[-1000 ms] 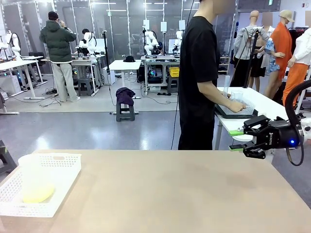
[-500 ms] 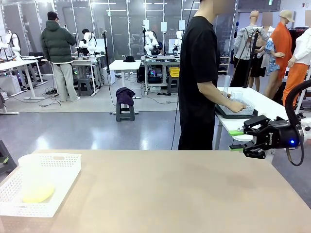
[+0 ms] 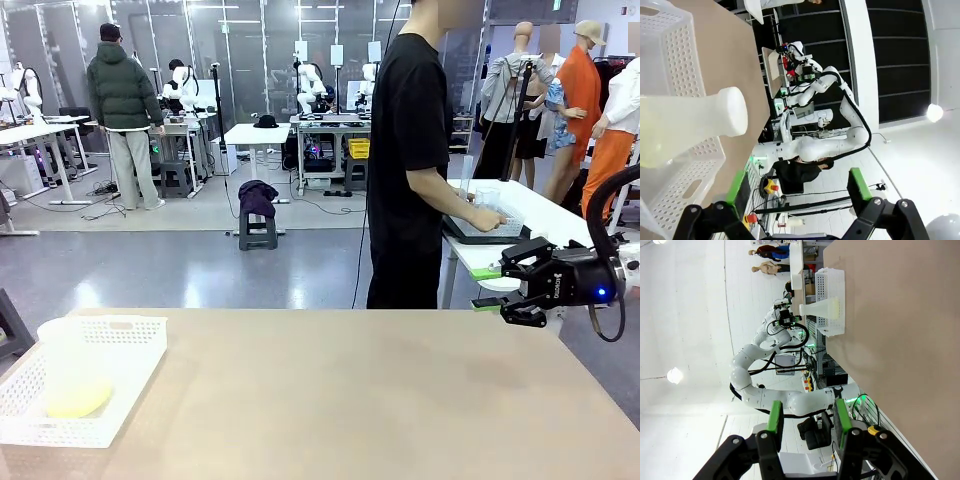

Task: Prepare the solutions needed for the experiment.
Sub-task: When the human places the Big flask in the center of the table, pick up the Big flask and place it in the left Organizing basket.

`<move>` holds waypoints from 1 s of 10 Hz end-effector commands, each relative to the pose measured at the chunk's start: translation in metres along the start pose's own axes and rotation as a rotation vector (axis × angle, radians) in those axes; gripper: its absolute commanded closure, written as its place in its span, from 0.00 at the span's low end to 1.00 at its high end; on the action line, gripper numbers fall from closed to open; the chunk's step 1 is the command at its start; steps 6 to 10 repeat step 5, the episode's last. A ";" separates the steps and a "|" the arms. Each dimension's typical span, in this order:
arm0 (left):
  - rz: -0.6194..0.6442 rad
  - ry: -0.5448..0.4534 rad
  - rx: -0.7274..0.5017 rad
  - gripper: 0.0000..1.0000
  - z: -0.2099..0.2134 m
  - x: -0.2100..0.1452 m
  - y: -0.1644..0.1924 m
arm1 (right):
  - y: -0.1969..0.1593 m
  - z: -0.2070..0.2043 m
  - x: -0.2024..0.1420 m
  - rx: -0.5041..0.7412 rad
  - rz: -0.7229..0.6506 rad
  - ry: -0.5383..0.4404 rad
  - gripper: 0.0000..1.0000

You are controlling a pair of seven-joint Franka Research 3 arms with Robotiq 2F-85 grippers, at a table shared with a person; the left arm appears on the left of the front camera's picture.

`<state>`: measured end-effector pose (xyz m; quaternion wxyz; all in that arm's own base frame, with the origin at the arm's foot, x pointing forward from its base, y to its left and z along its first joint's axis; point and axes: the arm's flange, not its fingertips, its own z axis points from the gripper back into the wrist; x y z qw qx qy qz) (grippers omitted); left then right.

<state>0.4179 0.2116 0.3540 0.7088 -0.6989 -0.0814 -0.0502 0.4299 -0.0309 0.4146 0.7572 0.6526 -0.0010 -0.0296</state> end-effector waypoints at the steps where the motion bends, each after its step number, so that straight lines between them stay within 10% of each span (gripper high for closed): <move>1: -0.011 0.002 -0.003 0.00 -0.004 0.001 -0.003 | 0.001 0.000 -0.001 0.005 0.002 0.004 0.48; 10: -0.011 0.002 -0.003 0.00 -0.004 0.001 -0.003 | 0.001 0.000 -0.001 0.005 0.002 0.004 0.48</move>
